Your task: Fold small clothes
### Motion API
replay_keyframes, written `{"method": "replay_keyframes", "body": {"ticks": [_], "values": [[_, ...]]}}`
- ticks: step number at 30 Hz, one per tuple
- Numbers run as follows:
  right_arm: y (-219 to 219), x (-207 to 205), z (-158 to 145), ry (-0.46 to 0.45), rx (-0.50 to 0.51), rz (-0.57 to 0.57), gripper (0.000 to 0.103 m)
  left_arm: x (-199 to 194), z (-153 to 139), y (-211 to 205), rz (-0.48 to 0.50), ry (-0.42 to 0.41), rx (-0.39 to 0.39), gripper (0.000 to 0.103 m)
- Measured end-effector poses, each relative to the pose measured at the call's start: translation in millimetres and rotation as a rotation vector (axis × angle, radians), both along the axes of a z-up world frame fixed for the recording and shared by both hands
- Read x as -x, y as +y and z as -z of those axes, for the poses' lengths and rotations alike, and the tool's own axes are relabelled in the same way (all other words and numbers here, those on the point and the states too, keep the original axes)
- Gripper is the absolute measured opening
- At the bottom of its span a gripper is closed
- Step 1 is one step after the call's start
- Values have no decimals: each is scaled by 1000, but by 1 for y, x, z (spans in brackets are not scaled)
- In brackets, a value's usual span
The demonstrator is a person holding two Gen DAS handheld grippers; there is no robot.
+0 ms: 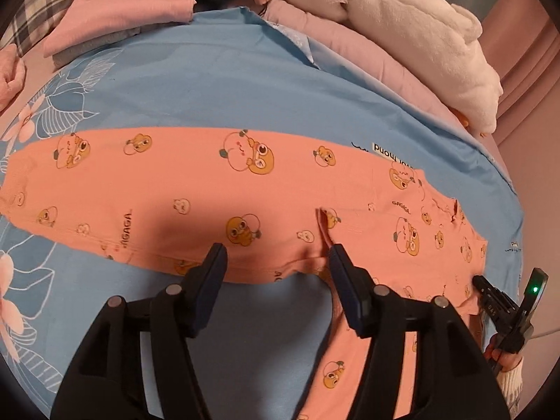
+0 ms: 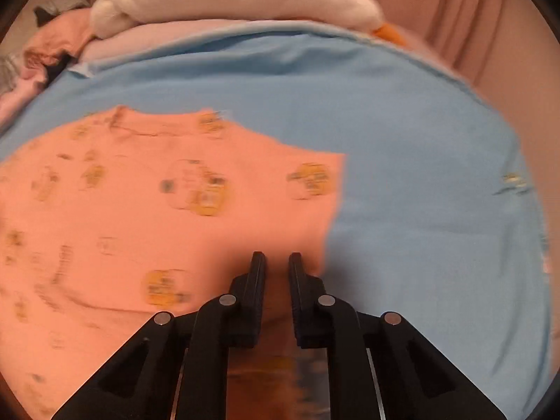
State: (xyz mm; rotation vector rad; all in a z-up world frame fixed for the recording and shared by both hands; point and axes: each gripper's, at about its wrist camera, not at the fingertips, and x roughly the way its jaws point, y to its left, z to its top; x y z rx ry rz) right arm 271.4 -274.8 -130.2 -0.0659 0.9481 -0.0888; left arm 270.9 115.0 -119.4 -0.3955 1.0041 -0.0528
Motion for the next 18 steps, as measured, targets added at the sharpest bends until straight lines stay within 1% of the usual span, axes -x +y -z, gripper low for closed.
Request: {"method": "replay_keyframes", "body": {"ticks": [1,2,3,4,5,6,8,9,10,11,12,13,14,16,17,18], "values": [[-5,-1,-1,6,27,48,8,1,-1,1,2,-4,8,60],[-12,-2,-2,10,97,109,9,1,-2,-1,9,-8,28,60],[-17,-3,-3,19,101,135,9,1,-2,-4,23,-13,53,60],[-22,-2,-5,25,71,151,9,1,-3,-9,37,-19,66,60],[-26,4,-11,1,3,141,9,0,-3,-19,66,-32,74,60],[-24,12,-20,-45,-65,105,9,0,-3,-25,83,-38,74,60],[-12,27,-34,-109,-159,14,10,-3,-1,-38,104,-40,78,60],[-7,31,-36,-120,-213,-29,12,-6,2,-45,119,-33,95,60],[-1,33,-34,-108,-276,-82,19,-8,5,-48,128,-26,103,60],[3,31,-29,-84,-294,-110,22,-11,12,-56,143,1,102,60],[9,29,-20,-48,-273,-125,23,-13,17,-61,150,21,94,60],[15,25,-11,-7,-206,-114,23,-14,24,-66,156,48,80,60],[16,23,2,36,-87,-88,23,-14,28,-69,159,57,63,60],[12,25,2,7,-18,-73,23,-10,25,-74,183,47,41,60],[5,24,1,14,42,-12,23,-7,23,-73,200,47,52,60],[1,23,1,19,84,21,23,-4,20,-69,209,42,79,60]]}}
